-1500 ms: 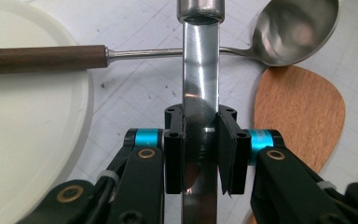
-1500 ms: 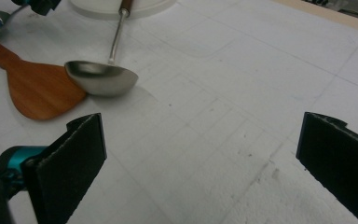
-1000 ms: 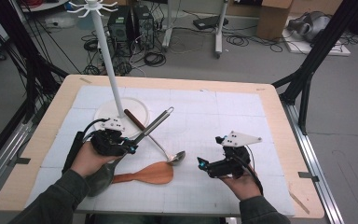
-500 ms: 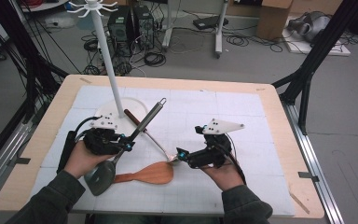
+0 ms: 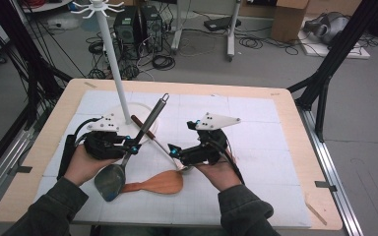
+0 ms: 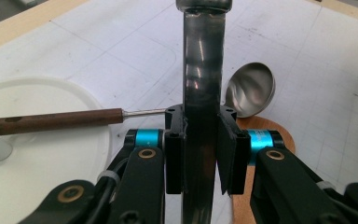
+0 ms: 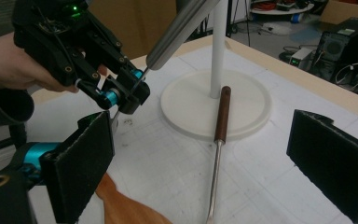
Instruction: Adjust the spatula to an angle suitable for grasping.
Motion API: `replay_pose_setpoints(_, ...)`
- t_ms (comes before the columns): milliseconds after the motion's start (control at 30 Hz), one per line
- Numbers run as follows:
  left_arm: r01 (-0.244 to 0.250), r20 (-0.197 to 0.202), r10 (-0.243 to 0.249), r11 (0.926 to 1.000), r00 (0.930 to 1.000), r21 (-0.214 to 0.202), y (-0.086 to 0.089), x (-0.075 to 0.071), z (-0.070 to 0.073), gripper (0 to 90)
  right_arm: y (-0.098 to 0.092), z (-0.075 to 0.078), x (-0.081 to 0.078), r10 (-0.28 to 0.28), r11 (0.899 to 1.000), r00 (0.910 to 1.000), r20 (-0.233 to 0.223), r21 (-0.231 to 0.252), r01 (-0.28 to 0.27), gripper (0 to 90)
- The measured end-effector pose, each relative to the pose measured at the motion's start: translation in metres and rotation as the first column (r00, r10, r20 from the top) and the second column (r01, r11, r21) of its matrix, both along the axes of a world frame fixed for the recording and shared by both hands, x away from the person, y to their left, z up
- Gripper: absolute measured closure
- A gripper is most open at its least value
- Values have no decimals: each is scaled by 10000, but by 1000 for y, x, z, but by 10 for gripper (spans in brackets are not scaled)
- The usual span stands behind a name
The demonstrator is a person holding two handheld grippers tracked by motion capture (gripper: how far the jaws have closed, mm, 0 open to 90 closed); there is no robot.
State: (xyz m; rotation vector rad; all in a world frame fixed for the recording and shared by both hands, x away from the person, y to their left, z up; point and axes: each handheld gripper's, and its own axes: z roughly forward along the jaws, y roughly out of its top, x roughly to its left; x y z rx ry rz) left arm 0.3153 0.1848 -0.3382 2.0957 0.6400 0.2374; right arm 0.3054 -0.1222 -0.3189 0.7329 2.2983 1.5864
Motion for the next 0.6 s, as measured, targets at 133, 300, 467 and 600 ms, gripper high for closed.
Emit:
replay_pose_setpoints(133, 8, 71, -7, 9999, 10000, -164, 0, 0, 3, 748, 13, 8, 5, 141, 9999, 9999, -51, -4, -141, 69)
replay_pose_setpoints(300, 73, 192, -68, 9996, 9998, -275, -3, -1, 8, 748, 25, 15, 11, 430, 9991, 9991, -37, 64, -430, 192)
replay_pose_setpoints(467, 213, 321, -200, 9989, 9993, -414, -8, -2, 14, 748, 36, 22, 15, 567, 9983, 9983, -116, 167, -565, 236)
replay_pose_setpoints(600, 320, 469, -299, 9985, 9985, -447, -14, -3, 18, 749, 44, 31, 16, 699, 9972, 9975, -88, 266, -697, 321)
